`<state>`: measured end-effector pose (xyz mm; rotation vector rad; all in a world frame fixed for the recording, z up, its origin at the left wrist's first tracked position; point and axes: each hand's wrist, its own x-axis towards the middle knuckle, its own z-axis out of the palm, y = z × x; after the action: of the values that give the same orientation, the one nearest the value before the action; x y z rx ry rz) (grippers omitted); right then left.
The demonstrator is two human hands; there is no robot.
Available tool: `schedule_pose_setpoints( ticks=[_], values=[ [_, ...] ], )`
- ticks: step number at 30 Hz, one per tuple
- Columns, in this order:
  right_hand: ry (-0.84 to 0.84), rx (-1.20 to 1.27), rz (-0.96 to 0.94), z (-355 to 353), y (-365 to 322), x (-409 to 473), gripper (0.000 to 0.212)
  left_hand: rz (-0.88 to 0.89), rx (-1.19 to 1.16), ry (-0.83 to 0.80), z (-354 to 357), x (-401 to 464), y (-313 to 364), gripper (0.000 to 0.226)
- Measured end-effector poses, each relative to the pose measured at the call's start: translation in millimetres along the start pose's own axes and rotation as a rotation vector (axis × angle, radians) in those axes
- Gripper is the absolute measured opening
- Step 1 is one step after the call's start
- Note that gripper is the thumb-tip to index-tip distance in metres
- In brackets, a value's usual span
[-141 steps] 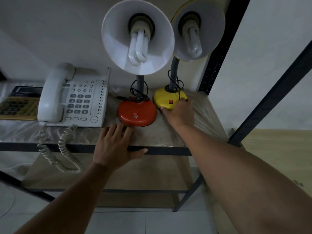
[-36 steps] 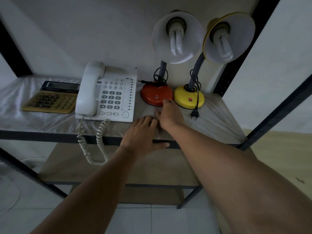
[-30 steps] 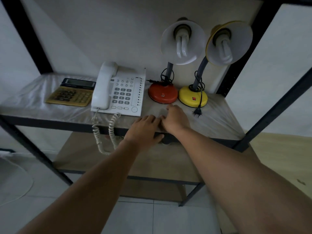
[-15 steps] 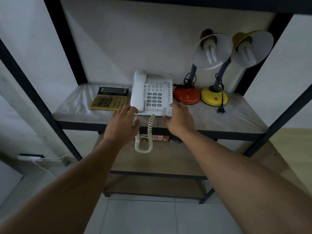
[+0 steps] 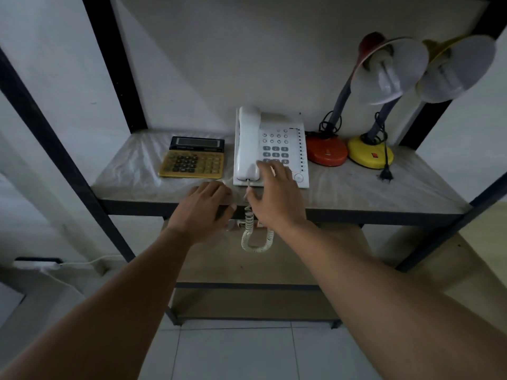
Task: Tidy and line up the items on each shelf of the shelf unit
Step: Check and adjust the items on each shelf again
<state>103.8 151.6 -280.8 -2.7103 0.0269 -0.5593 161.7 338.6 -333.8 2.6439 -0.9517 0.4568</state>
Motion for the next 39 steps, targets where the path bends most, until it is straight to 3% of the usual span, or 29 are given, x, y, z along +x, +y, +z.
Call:
schedule_pose_setpoints(
  ticks=[5,12,20,27,39],
  values=[
    [-0.094,-0.135,-0.147,6.2,-16.7,14.5,0.076,-0.005,0.069,0.033,14.9,-5.2,-3.6,0.036],
    [-0.177,-0.271,-0.180,7.2,0.2,24.9,0.085,0.002,0.097,0.031,15.7,-4.0,-6.7,0.043],
    [-0.174,-0.398,-0.203,13.1,7.4,29.6,0.082,0.057,0.159,0.029,14.3,6.6,-13.3,0.060],
    [-0.094,-0.457,-0.217,18.7,17.1,31.0,0.065,0.014,0.207,0.076,25.3,1.1,-12.3,0.069],
    [-0.127,-0.493,-0.228,19.1,21.5,43.3,0.075,0.061,0.220,0.261,40.0,2.8,-16.8,0.070]
  ],
)
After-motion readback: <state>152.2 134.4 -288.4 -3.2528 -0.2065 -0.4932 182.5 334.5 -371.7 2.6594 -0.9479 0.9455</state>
